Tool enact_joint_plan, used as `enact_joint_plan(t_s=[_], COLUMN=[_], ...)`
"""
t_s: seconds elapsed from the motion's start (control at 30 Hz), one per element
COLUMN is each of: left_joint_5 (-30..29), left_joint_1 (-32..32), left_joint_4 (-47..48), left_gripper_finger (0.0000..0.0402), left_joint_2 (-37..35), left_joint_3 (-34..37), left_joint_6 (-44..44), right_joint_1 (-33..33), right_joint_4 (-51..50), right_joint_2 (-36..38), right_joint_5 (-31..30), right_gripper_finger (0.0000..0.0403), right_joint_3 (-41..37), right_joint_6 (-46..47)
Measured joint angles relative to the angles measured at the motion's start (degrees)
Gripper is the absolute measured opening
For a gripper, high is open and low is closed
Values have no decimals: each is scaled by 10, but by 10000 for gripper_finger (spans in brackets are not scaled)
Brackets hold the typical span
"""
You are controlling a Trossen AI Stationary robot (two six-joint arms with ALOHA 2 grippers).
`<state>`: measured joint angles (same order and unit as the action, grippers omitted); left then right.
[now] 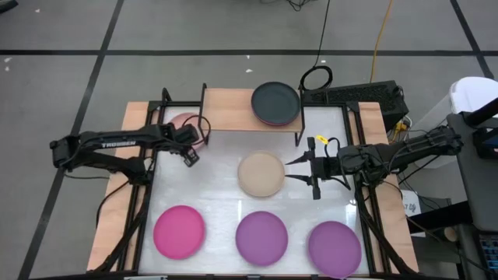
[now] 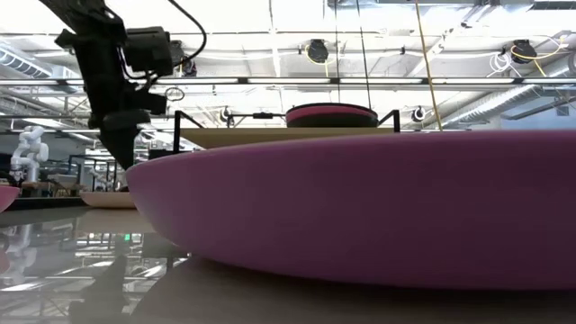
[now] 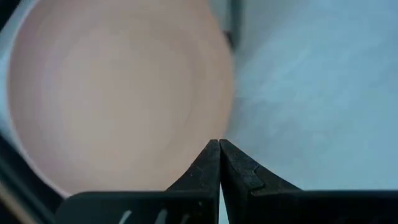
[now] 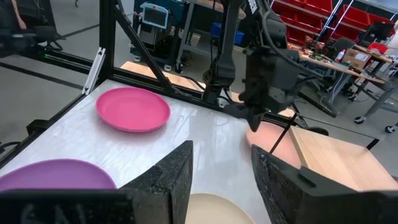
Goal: Place and stack plates onto a shelf
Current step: Stack the light pink plate on the black plate on the shelf
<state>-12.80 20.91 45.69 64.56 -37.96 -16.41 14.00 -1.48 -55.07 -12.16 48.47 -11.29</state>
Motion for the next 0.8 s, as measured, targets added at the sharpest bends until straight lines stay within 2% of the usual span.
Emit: enact_joint_plan(t_s=[0.13,0.43,0.53,0.8], left_joint_5=[13,18,2,-10], left_joint_1=[-18,-42,-42,-40], left_joint_4=[-2,-18,-21,-29], left_gripper_finger=[19,112,134,154], left_joint_2=[3,43,63,135], left_joint_3=[0,-1,-1,-1], left_joint_6=[18,26,28,42], right_joint_1=[0,0,0,0], right_joint_4=[2,2,0,0], right_joint_2=[0,0,0,0], right_joint_5=[0,0,0,0], right_gripper_finger=[144,144,144,144], right_joint_3=[0,0,0,0], right_joint_6=[-1,10,11,12])
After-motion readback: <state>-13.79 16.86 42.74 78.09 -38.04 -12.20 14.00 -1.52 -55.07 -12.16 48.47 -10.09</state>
